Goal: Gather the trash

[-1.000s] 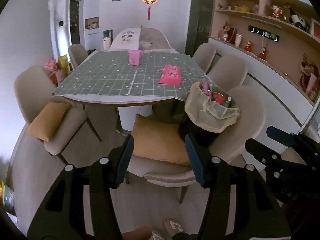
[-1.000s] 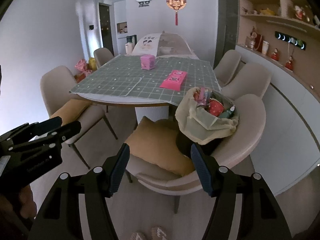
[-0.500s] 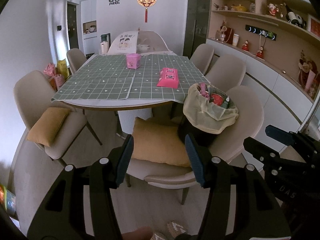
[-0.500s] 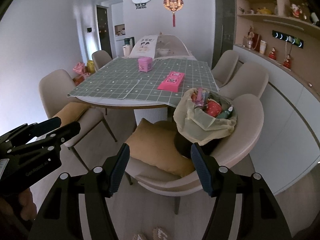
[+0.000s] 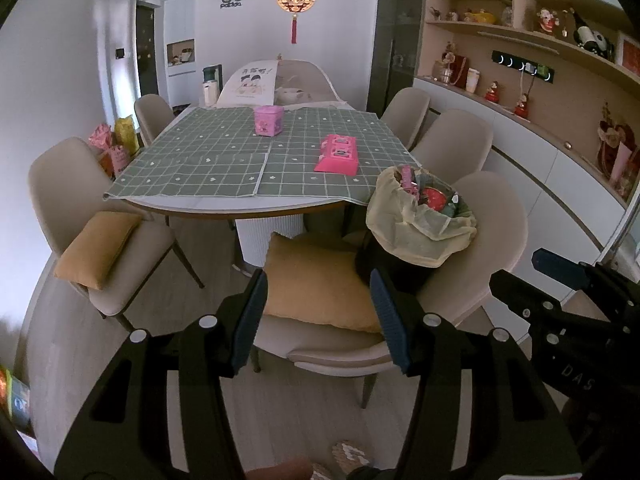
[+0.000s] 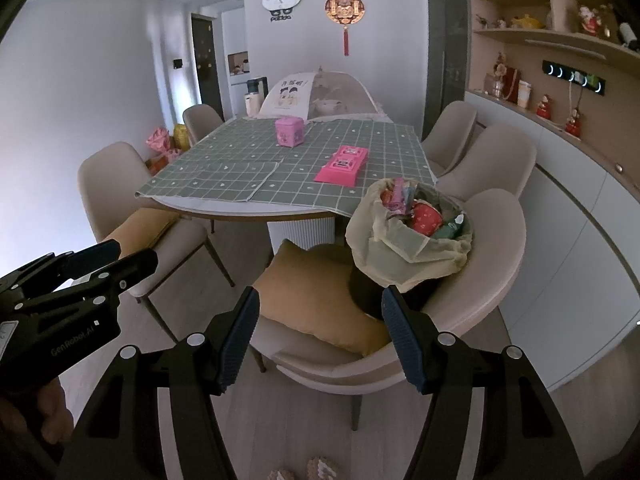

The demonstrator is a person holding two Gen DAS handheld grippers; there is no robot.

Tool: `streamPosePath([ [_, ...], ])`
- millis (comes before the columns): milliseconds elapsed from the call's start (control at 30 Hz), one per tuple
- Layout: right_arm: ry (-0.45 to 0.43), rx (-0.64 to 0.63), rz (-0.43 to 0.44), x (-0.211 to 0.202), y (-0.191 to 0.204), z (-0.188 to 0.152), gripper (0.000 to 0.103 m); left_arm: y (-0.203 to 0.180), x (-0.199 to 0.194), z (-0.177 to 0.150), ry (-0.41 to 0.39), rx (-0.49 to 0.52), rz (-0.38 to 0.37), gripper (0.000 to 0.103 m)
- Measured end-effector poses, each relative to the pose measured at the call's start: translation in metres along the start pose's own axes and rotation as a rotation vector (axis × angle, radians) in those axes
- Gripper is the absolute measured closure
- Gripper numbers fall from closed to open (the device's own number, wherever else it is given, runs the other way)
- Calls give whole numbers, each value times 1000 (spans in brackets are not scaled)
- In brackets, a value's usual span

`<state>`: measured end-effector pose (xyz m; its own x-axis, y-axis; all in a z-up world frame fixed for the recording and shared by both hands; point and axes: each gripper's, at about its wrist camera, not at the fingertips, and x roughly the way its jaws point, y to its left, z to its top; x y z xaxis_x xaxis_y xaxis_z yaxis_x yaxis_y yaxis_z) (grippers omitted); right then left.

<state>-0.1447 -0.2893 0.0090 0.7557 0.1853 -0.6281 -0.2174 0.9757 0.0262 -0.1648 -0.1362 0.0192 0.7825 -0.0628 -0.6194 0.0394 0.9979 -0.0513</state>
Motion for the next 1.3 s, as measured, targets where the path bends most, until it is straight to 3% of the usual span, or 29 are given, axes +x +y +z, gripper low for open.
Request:
streamPosePath([
  [1300, -5, 32, -9, -4, -9, -2, 43, -12, 3, 0, 3, 13, -15, 52],
])
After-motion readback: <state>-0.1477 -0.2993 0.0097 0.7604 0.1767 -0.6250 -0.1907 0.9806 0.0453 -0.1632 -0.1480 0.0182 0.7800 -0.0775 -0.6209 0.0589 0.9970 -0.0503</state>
